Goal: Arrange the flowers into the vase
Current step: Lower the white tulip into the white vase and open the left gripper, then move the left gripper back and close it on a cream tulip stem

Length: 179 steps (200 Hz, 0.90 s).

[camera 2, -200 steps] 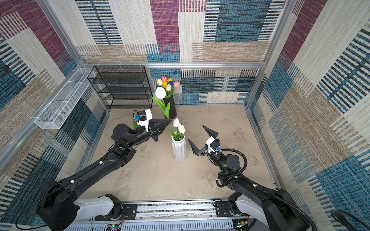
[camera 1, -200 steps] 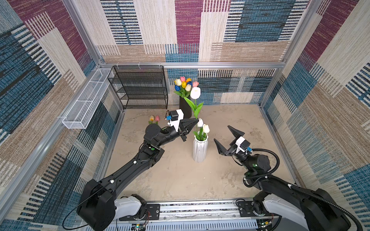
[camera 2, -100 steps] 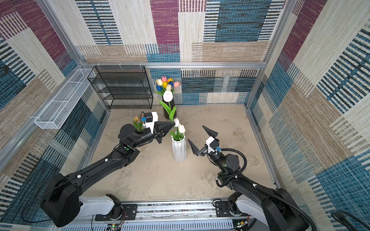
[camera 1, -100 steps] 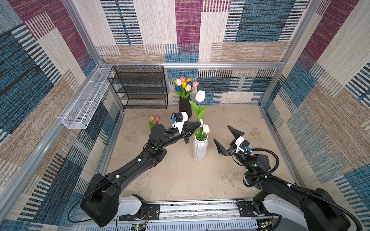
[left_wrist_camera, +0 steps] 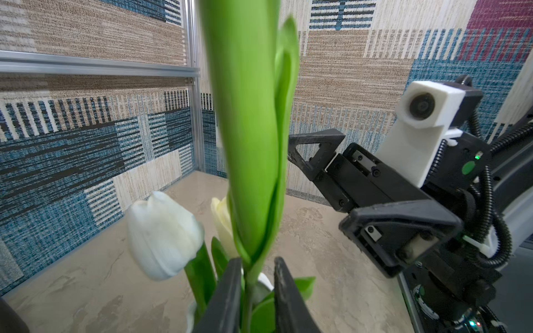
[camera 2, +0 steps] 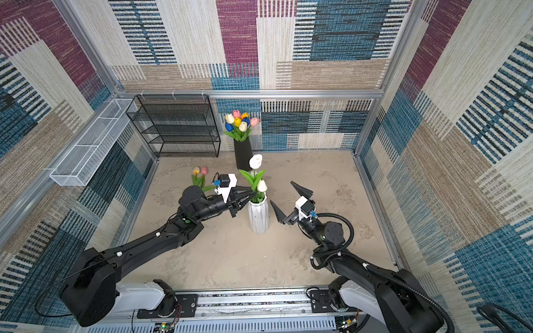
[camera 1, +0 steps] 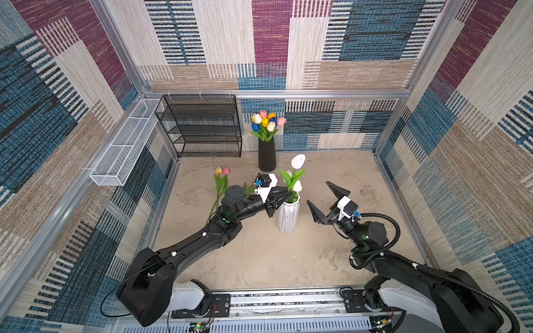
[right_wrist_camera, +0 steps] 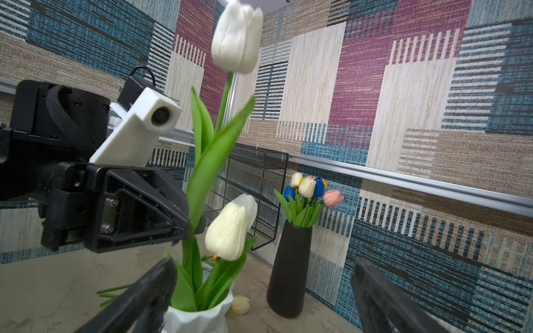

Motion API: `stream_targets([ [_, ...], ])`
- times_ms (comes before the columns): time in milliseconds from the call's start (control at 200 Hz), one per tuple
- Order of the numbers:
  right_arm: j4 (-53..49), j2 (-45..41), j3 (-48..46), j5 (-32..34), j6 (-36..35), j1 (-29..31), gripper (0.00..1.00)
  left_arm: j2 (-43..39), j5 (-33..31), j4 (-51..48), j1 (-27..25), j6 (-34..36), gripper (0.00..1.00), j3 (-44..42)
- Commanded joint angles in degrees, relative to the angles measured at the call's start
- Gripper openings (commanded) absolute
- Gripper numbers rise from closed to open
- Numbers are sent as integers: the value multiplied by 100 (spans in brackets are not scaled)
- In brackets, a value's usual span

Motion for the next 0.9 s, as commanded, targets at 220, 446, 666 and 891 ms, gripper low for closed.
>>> stream_targets([
  [220, 107, 56, 55, -6, 9, 10, 98, -636, -697, -1058, -4, 529, 36, -141],
  [446, 55, 87, 93, -101, 18, 12, 98, -1347, -1842, -1789, 378, 476, 43, -307],
  [666, 76, 92, 101, -111, 27, 11, 98, -180, -2780, -4763, 1984, -115, 63, 991],
  [891, 63, 119, 125, -145, 45, 11, 98, 2262, -3853, -7974, 2149, 628, 60, 3170],
])
